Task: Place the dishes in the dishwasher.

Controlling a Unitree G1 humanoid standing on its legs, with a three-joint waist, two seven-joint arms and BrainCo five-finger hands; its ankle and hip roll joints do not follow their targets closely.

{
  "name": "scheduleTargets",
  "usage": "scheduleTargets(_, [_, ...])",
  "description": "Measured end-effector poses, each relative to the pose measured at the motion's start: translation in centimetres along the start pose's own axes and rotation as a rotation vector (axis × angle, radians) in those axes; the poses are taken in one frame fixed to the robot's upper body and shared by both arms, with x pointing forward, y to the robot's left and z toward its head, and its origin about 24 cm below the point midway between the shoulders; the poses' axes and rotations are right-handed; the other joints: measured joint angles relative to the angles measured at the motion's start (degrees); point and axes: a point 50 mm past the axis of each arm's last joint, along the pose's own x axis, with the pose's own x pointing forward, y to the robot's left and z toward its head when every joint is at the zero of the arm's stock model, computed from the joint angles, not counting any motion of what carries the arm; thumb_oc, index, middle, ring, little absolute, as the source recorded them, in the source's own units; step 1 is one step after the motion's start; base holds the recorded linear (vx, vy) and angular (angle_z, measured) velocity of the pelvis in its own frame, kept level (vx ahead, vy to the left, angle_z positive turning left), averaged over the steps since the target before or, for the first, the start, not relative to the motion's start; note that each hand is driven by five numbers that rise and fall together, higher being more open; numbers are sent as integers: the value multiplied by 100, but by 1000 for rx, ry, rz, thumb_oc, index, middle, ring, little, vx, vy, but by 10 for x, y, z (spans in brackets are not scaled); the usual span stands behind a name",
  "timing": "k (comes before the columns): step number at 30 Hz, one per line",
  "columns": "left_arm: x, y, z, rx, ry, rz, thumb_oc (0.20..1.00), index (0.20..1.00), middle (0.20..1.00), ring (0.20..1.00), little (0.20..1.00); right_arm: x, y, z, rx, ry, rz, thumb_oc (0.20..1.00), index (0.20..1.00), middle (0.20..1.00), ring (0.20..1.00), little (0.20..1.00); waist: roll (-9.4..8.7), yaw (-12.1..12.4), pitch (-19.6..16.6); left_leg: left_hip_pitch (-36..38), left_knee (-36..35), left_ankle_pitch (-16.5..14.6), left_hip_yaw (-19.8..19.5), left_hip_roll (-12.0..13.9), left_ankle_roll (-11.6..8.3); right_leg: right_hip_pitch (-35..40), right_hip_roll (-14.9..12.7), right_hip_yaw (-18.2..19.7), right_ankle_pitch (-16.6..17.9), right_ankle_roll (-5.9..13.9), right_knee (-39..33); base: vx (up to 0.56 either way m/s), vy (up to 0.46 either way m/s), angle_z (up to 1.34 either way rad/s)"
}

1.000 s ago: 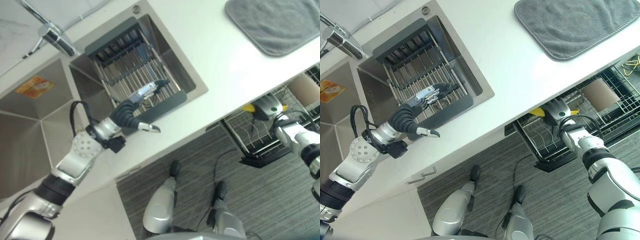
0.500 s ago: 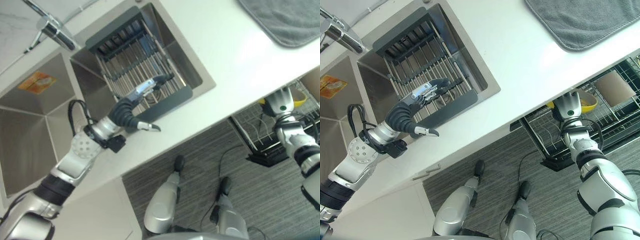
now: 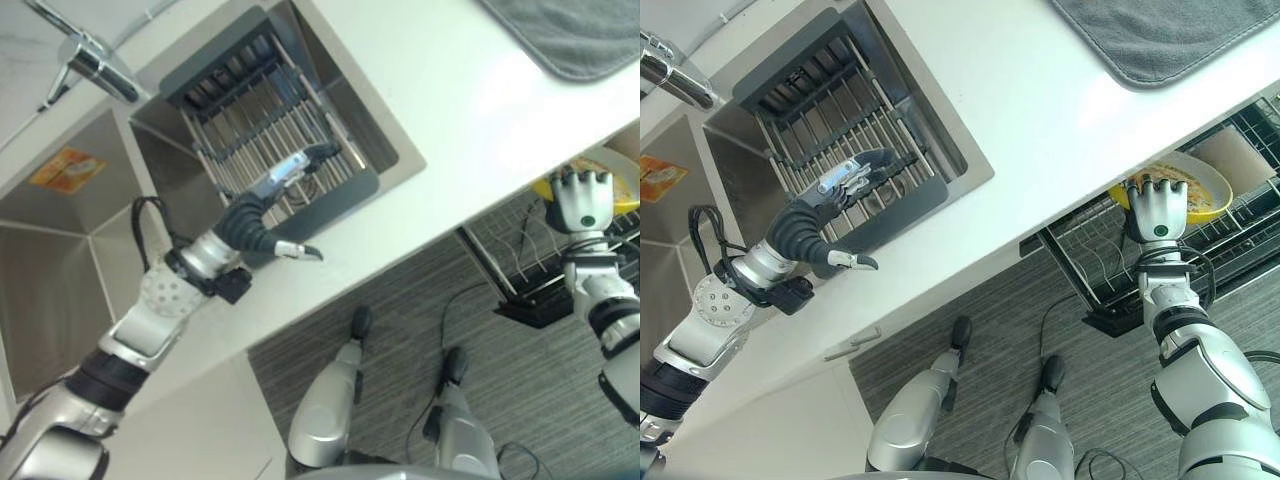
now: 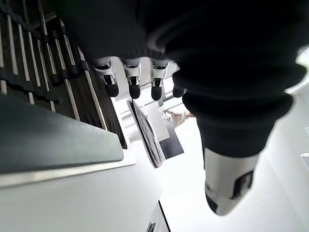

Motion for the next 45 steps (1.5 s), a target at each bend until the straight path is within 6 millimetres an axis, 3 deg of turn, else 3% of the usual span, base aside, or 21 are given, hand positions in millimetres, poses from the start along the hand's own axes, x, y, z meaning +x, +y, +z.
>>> scheduleTargets(10, [0,0,-1,-1,4,-1,1000,1000,1000,1000,1000,5,-3,2,3,-7,-20,200,200,200,200,200,12,20,-1,-103,1,1,-3,-3,-1,-106,-4,-6,8,14,0,0,0,0])
scheduleTargets(14, [2,-3,-1,-23,-15,10,1000,1000,1000,1000,1000,15,-6,17,74,5,-7,200,200,200,200,200,85,30,10,-182,7,2,-49,-3,-3,-164,-1,-54,9,14,0,29,21,5])
scheduleTargets(22, [9,-3,2,-25,-47,9,1000,1000,1000,1000,1000,17,-5,40,309,39,76,200,200,200,200,200,113,34,7,-221,15,21,-106,21,-30,-177,51,-91,8,14,0,17,-11,1])
scheduleTargets(24, [9,-7,1,-49,-56,17,1000,1000,1000,1000,1000,18,-2,52,519,97,188,200,200,200,200,200,121,38,3,-222,42,22,-121,17,-31,-157,49,-115,8,14,1,24,-12,3])
scheduleTargets(26, [11,-11,0,-64,-62,1,1000,1000,1000,1000,1000,23,-2,45,617,165,215,200,200,200,200,200,122,34,3,-221,43,41,-134,16,-44,-150,50,-126,16,14,1,26,5,4])
scheduleTargets(31, [6,-20,-5,-70,-29,-10,1000,1000,1000,1000,1000,25,-2,46,663,263,215,200,200,200,200,200,180,41,3,-228,43,73,-172,1,-63,-148,37,-153,37,9,1,21,39,3])
scheduleTargets(38, [11,-31,-9,-85,-18,-7,1000,1000,1000,1000,1000,27,-4,49,612,332,168,200,200,200,200,200,247,33,3,-249,44,75,-151,-33,-62,-205,-32,-116,39,15,44,23,41,-2])
scheduleTargets(45, [11,-24,-5,-51,-35,14,1000,1000,1000,1000,1000,33,-9,30,355,242,84,200,200,200,200,200,310,47,17,-435,41,98,-145,-66,-32,-416,-64,-108,41,40,104,1,7,0])
